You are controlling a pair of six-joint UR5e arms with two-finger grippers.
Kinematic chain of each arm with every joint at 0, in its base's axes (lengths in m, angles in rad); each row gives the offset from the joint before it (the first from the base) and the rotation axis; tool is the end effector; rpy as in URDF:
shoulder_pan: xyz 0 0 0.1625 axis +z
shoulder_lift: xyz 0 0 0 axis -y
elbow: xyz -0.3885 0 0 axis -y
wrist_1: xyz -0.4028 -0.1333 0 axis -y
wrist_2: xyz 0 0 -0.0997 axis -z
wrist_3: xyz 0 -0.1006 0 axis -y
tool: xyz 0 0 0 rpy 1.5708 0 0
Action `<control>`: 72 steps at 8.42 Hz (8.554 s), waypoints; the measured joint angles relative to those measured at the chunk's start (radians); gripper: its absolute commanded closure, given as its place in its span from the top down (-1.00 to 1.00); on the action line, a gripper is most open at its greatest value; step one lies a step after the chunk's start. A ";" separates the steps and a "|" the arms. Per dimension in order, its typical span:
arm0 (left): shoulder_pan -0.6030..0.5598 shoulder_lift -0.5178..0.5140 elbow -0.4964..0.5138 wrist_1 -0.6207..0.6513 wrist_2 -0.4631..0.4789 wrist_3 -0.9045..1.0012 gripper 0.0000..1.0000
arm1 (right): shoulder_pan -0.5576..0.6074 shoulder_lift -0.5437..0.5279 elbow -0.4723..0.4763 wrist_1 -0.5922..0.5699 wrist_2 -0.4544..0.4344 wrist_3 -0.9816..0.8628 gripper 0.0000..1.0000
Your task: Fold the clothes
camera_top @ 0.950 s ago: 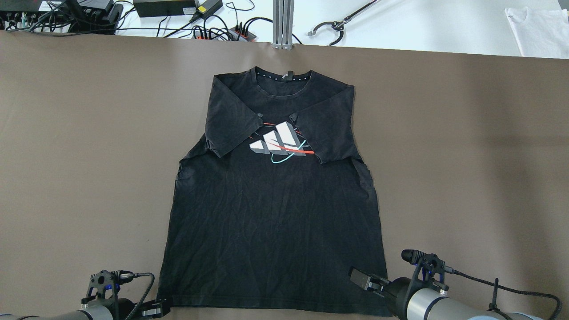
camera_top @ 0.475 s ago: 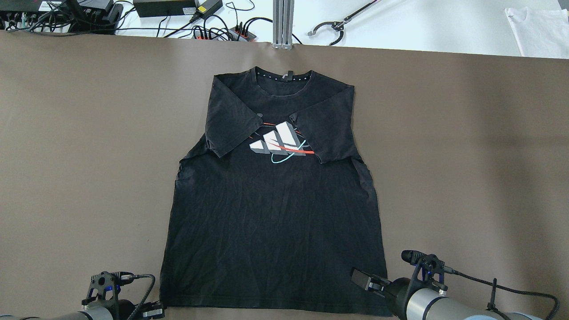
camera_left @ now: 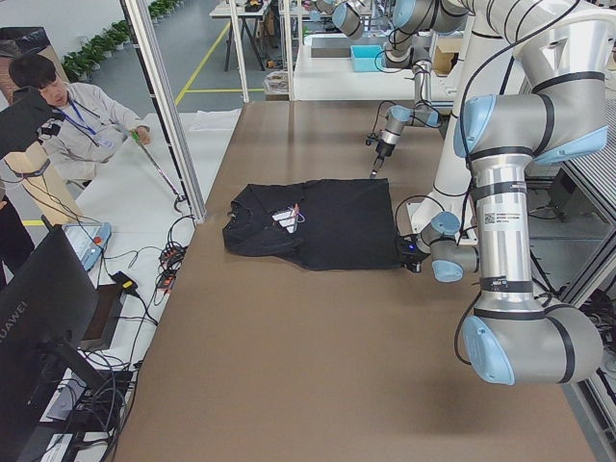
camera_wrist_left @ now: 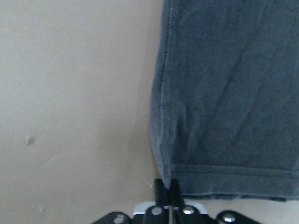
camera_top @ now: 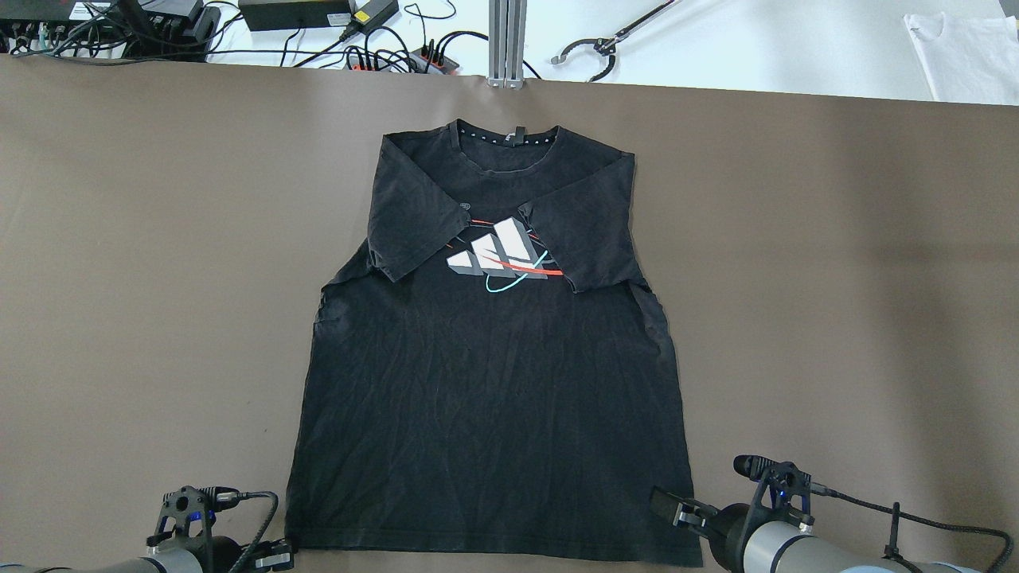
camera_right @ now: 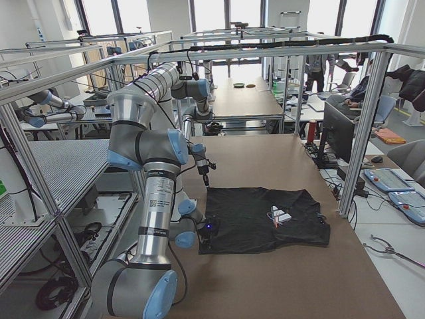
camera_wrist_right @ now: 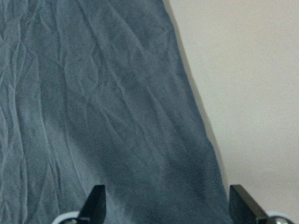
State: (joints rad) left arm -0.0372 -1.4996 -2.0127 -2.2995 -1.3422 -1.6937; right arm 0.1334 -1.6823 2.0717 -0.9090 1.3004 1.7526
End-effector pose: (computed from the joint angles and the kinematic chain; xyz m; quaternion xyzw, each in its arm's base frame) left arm 0.4742 -0.1739 0.3598 0.0749 0.5227 -0.1271 0.8396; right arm -0.4377 -0.2203 0.3573 0.1045 -0.4998 0.2013 0.8359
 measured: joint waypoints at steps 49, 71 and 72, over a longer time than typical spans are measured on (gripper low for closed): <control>-0.606 -0.251 -0.303 0.605 -0.911 0.431 -1.00 | 0.108 0.138 0.433 -0.643 0.450 -0.361 -1.00; -0.779 -0.313 0.259 0.205 -0.769 0.768 0.80 | 0.534 0.425 -0.236 -0.336 0.344 -0.434 0.88; -0.727 -0.279 0.246 0.178 -0.745 0.768 0.76 | 0.533 0.424 -0.237 -0.335 0.343 -0.434 0.88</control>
State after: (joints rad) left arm -0.7642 -1.7789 -1.7662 -2.1213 -2.0870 -0.9261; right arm 0.6666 -1.2588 1.8351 -1.2438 1.6439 1.3189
